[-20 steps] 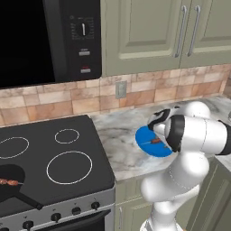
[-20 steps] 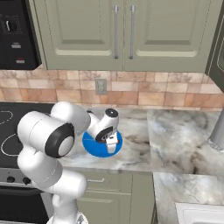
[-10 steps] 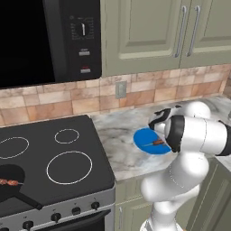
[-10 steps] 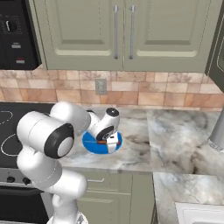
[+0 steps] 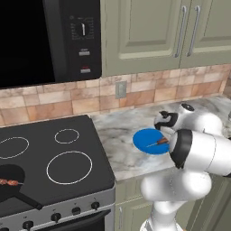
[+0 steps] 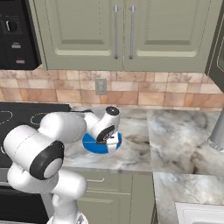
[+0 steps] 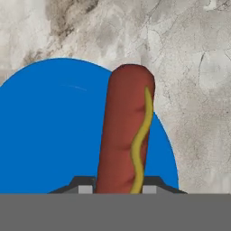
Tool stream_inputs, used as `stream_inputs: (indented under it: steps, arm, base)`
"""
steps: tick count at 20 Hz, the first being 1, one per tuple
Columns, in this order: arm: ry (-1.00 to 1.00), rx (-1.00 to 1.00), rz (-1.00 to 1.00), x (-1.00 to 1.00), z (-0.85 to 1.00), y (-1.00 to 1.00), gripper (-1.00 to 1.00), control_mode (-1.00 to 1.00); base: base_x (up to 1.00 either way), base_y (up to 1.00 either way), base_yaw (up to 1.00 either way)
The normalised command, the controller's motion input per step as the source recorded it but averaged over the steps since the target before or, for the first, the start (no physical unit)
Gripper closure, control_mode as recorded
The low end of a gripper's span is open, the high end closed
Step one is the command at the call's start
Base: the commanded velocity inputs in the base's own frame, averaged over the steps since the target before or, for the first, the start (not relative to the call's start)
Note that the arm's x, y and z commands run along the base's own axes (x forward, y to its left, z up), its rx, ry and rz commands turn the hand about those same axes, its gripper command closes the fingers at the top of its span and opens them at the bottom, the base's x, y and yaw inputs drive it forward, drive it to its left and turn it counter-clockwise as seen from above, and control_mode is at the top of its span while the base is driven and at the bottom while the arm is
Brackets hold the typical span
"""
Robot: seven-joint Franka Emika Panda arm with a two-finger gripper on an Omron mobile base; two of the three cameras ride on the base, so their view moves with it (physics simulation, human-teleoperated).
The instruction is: Place the cold items (bell pepper and tangerine) from the fridge in one tupperware on the dining counter. Place the warm items (kebab skewer and hot dog) in the stove area in another tupperware.
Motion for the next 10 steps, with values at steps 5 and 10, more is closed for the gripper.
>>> stream_inputs:
  steps: [5,10]
  arm:
    - [0.00,-0.04,-0.10,-0.35,0.59,-0.09,1.00,-1.00]
    - [0.00,-0.05,-0.13,-0.40,0.67,-0.04,1.00,-1.00]
  base:
    - [0.00,0.00,0.00]
    - [0.00,0.00,0.00]
